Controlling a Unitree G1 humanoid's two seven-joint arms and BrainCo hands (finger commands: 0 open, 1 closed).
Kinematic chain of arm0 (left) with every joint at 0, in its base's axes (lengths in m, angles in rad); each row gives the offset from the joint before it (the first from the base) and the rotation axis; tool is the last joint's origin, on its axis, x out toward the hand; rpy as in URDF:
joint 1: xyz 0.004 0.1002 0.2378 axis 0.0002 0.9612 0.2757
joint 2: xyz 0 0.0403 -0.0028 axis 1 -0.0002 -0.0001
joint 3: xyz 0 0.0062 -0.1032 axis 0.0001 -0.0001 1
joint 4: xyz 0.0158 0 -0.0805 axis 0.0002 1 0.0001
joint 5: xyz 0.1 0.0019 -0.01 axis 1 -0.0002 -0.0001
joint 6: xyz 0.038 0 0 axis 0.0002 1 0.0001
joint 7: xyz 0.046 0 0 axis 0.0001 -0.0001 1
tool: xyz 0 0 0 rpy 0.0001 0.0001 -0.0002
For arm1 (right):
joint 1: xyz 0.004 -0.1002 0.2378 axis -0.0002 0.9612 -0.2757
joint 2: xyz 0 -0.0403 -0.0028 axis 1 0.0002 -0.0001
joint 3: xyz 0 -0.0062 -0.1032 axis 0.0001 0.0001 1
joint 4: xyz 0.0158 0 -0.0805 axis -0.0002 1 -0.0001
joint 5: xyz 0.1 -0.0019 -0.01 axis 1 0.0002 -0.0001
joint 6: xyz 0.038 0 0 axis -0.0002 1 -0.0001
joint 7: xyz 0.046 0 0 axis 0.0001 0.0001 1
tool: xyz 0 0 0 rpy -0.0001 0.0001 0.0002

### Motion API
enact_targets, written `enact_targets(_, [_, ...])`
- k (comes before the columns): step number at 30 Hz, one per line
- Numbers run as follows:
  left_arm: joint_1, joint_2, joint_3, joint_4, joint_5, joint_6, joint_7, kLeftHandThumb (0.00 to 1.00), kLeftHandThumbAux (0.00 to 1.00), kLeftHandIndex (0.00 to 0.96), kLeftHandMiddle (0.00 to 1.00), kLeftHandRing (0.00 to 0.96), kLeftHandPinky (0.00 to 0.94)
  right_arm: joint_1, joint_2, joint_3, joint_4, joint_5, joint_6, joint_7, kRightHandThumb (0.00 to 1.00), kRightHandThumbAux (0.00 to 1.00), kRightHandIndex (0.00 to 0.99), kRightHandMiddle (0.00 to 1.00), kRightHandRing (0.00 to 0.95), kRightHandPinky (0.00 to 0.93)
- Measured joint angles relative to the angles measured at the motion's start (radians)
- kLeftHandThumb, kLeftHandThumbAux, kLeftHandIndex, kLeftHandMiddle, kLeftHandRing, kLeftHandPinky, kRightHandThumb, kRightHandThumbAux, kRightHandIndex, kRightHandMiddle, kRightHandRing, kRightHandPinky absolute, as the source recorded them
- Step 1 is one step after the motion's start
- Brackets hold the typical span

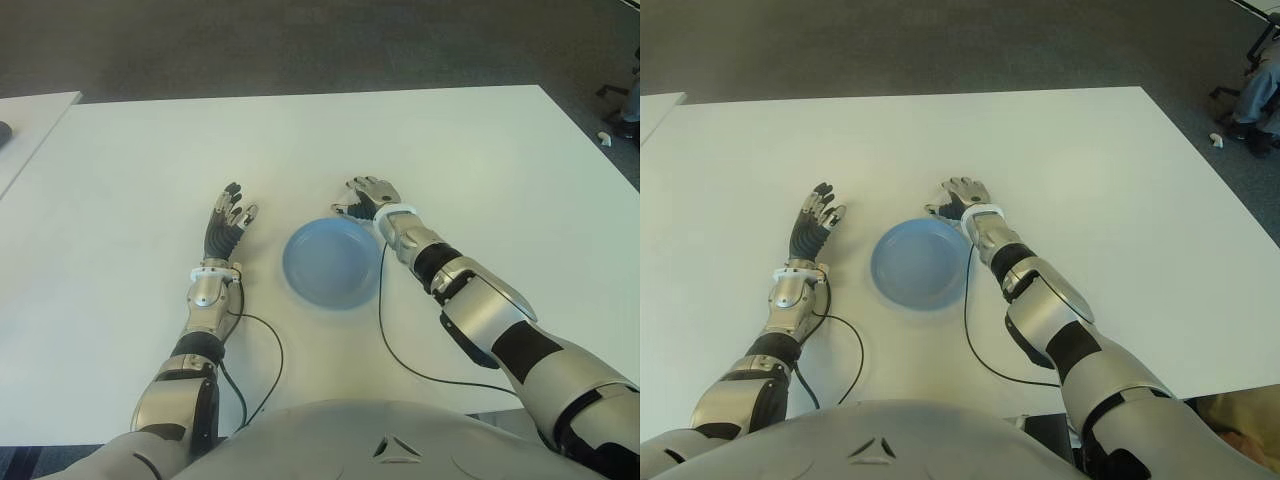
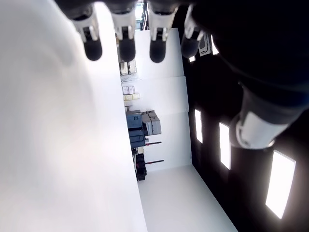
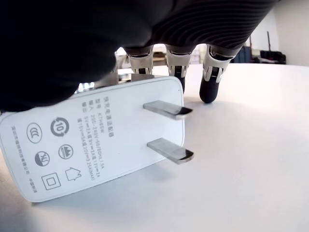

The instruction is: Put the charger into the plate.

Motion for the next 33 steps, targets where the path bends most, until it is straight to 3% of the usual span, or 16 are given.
enact_targets(33, [0.000,-0.002,-0.003,-0.002,0.008,-0.001,0.000,0.041,0.583,0.020,0.075,0.067,0.049,0.004,-0.059,0.017,0.017,-0.010,-0.066,-0.054,0.393,0.135,0.000,0.000,0.000,0.000])
